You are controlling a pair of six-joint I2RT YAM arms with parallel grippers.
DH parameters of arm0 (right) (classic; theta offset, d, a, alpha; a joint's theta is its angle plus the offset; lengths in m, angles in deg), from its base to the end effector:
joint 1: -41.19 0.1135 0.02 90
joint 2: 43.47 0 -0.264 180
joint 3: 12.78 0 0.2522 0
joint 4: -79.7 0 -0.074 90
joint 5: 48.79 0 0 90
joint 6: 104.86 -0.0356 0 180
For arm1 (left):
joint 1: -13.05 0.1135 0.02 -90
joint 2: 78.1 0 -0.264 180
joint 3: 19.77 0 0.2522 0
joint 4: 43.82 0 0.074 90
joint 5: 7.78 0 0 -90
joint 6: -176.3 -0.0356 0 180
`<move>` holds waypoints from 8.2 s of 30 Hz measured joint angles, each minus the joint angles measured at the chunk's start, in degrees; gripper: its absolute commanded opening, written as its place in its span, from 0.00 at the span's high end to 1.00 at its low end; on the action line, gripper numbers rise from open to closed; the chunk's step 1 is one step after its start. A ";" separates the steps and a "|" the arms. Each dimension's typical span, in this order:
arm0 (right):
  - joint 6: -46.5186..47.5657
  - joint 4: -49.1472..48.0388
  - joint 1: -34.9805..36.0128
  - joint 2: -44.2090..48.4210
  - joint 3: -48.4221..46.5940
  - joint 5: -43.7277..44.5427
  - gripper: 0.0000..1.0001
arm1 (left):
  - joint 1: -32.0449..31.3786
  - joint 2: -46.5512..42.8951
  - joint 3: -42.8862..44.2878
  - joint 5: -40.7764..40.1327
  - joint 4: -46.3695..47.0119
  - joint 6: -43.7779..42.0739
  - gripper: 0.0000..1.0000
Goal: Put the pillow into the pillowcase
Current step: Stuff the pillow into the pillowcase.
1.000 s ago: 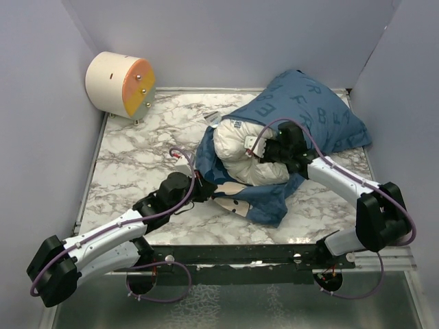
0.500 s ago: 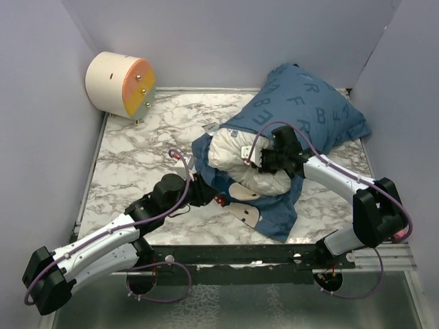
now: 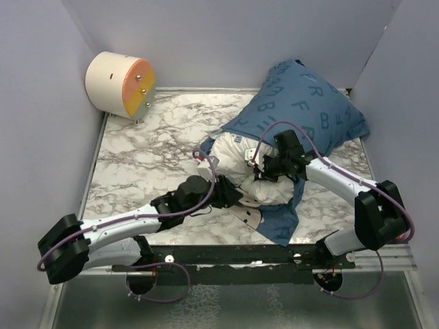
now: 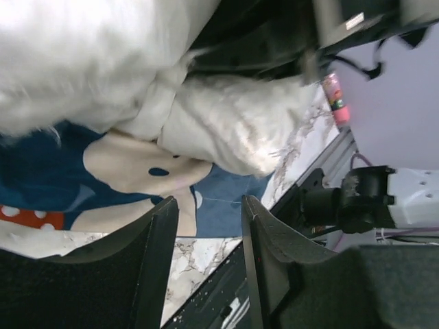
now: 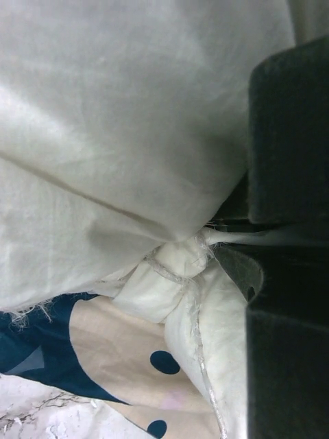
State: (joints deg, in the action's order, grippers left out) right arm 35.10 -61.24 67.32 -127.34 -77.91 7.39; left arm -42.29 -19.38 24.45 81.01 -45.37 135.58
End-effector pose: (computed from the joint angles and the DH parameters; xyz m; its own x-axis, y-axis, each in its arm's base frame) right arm 0.2479 0.1437 0.2073 -0.0048 -0.7108 -0.7034 -0.9883 0.1105 -0.1050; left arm 0.1328 -0.1907 0.2457 -0.7171 -0.2952 -0.6314 0.4098 0.5542 -0.7246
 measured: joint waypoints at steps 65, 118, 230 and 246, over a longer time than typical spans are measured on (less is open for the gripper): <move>-2.29 -1.33 -0.11 0.92 1.11 -1.33 0.97 | -9.64 31.01 4.57 -32.59 9.35 29.00 0.70; -8.17 -1.16 -1.44 3.85 0.33 0.79 0.88 | -5.42 29.81 -0.87 -24.17 19.30 25.38 1.00; -16.76 -13.31 2.01 15.58 9.94 11.04 0.99 | 2.03 46.03 1.18 -24.79 37.99 27.39 0.67; -18.23 -13.07 1.99 11.15 8.04 14.19 0.99 | 3.54 54.38 5.35 -26.62 46.51 25.86 0.59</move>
State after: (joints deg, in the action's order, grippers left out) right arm 16.87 -74.31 69.31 -116.20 -69.87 21.57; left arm -38.74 35.00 29.80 54.39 1.14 161.44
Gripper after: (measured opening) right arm 0.055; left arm 0.383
